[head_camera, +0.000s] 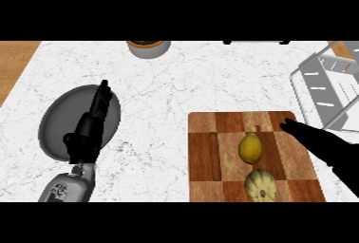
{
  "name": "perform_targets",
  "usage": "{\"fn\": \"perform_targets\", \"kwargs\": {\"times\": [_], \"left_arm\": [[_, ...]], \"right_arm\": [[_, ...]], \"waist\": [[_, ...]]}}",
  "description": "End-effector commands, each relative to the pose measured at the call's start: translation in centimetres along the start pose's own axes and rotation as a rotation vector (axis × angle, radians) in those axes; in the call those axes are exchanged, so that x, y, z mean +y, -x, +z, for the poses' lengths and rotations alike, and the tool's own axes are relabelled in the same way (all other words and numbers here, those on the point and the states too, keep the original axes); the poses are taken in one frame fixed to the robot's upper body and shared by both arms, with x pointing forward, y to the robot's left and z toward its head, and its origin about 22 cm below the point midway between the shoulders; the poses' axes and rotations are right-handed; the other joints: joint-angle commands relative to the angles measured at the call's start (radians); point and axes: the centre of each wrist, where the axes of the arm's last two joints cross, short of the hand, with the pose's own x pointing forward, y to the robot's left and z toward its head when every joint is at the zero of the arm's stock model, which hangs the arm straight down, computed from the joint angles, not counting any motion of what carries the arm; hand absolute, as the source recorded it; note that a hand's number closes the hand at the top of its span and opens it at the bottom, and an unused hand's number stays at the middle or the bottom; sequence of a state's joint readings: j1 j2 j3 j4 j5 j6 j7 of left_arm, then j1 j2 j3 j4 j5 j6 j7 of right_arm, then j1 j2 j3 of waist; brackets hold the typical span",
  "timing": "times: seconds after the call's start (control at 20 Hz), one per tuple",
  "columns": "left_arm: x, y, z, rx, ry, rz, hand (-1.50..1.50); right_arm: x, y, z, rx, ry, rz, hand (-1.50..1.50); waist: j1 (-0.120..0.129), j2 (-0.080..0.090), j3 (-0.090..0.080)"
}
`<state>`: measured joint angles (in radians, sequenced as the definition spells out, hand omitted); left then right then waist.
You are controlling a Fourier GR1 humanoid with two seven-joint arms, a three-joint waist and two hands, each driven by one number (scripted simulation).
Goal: Pick the lemon from the cutting board and place it in the tiered basket
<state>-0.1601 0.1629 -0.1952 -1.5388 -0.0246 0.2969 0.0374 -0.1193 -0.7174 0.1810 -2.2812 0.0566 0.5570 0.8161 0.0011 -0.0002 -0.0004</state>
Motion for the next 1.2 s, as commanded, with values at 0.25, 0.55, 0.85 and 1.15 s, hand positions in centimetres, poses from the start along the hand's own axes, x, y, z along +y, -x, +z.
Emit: {"fn": "perform_targets", "kwargs": {"times": [0.25,0.55,0.85,1.15], "left_arm": [[0.2,-0.2,-1.2,-0.002,-0.004,-0.005,0.0],[-0.9,-0.6,0.8,0.003,-0.013,0.003,0.0],[-0.4,-0.1,1.3,-0.009,0.011,0.002,0.0],[0.4,-0.1,-0.1,-0.006,0.0,0.001,0.0]], "right_arm": [[1.7,0.0,-2.5,0.065,0.003,0.104,-1.5],[0.7,1.7,-1.6,0.017,-0.019,0.164,-1.5],[3.3,0.2,-4.4,-0.004,0.027,0.244,-1.5],[4.6,2.3,-5.6,0.089,0.071,0.233,-1.5]], "waist": [[0.0,0.001,0.0],[-0.001,-0.001,0.0],[0.003,0.0,0.0],[0.0,0.0,0.0]]}}
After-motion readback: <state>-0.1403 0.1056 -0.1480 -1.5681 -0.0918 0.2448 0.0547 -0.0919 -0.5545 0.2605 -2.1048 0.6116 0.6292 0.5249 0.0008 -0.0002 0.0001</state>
